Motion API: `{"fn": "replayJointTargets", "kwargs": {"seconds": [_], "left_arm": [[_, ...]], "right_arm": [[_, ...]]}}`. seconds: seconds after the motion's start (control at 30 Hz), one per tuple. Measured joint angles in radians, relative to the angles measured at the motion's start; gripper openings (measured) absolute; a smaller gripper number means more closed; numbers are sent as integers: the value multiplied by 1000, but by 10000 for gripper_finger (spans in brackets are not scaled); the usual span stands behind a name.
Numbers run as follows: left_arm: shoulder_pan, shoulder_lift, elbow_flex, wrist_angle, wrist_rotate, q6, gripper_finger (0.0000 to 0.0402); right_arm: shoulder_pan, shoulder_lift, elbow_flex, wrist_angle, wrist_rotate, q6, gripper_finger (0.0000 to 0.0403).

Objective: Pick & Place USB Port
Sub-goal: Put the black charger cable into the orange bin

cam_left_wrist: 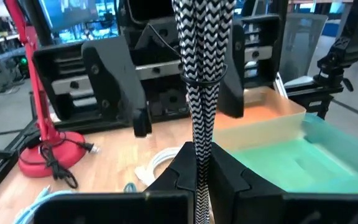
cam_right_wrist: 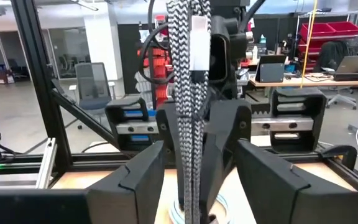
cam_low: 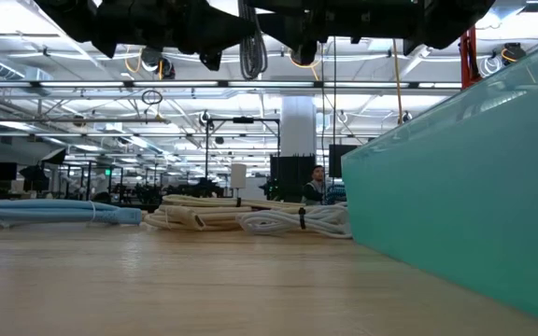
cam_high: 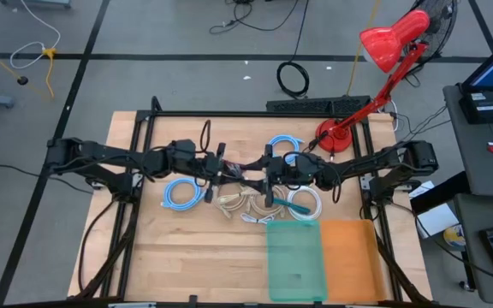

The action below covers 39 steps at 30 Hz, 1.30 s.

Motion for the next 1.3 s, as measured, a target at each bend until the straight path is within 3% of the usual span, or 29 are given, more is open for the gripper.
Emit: {"fn": "replayJointTargets", "kwargs": {"seconds": [0.33, 0.53, 0.67, 0.8, 1.13, 1.3], "left_arm": [[2, 66, 0, 71, 2, -16, 13], [2, 57, 0, 41, 1, -21, 13], [3, 57, 1, 1, 0, -25, 36], [3, 33, 2, -64, -2, -25, 59], [2, -93, -2, -285, 0, -6, 65], [2, -181, -1, -379, 0, 16, 66]], "right_arm": [[-13, 74, 20, 41, -3, 20, 116], [-12, 76, 21, 35, -5, 11, 54], [-11, 65, 21, 7, -4, -9, 12], [-10, 57, 21, -3, 30, 10, 19], [13, -87, 22, -154, 61, 45, 10], [43, -181, 22, -348, 56, 70, 7]]}}
